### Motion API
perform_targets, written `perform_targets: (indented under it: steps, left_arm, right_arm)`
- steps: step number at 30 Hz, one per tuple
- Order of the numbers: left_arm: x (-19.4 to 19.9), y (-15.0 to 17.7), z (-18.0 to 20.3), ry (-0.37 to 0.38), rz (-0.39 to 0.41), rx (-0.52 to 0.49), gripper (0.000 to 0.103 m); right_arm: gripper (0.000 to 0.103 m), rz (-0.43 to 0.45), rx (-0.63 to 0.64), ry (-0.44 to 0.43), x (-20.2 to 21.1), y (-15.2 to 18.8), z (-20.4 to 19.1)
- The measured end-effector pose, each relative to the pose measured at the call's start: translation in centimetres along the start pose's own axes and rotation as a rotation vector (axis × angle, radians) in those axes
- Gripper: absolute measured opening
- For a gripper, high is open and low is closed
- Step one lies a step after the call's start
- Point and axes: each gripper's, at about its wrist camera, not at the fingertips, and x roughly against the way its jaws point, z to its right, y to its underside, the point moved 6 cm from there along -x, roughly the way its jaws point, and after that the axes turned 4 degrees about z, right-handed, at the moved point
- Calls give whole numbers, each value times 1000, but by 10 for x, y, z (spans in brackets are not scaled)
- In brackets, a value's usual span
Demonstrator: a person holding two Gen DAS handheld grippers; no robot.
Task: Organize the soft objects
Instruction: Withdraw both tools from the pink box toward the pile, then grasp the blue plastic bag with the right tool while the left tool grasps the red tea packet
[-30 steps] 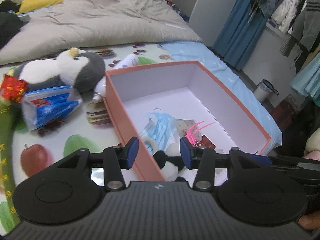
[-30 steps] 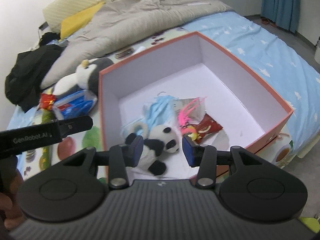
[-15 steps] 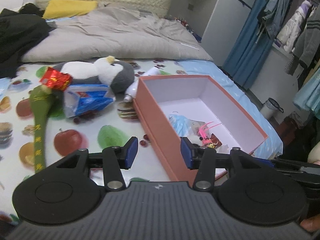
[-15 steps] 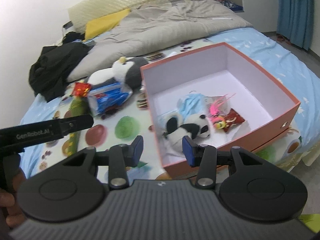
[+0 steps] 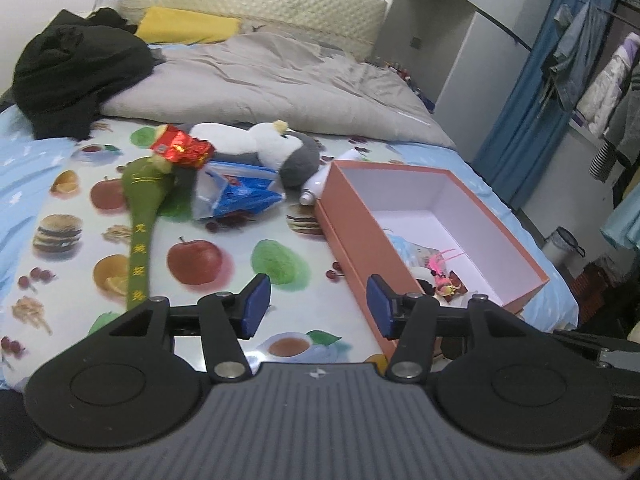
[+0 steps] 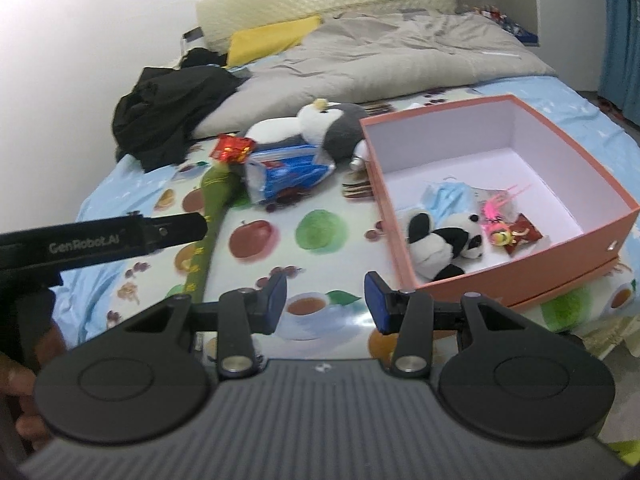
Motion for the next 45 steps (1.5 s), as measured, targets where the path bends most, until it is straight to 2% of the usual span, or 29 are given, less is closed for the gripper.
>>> perform_targets:
  steps: [6, 17, 22, 30, 32, 34, 42, 45]
  left_arm:
    - [-2, 8, -15, -26, 7, 22, 61]
    - [-40, 12, -55, -62, -4, 88, 61]
    - [-67, -8, -78, -75, 23, 126, 61]
    - [-129, -42, -123, -73, 57, 202, 68]
    - [-147, -50, -134, -64, 63, 229, 68]
    - [-163, -58, -145, -59, 68, 252, 68]
    - [-221, -86, -186, -37, 98, 366, 68]
    - [-236, -93, -196, -28, 110, 402, 68]
  right_arm:
    - [46, -9, 43, -33, -10, 8, -13]
    - [46, -40, 112, -38, -54, 12, -20]
    - [46, -65, 161, -45, -86, 6, -25]
    - [46, -104, 270, -60, -154, -13, -36]
    - [52, -116, 291, -58, -174, -19, -39]
    - [62, -126, 319, -59, -193, -24, -41]
    - [62, -152, 492, -68, -261, -47, -58]
    - [62, -143, 595, -61, -283, -57, -66]
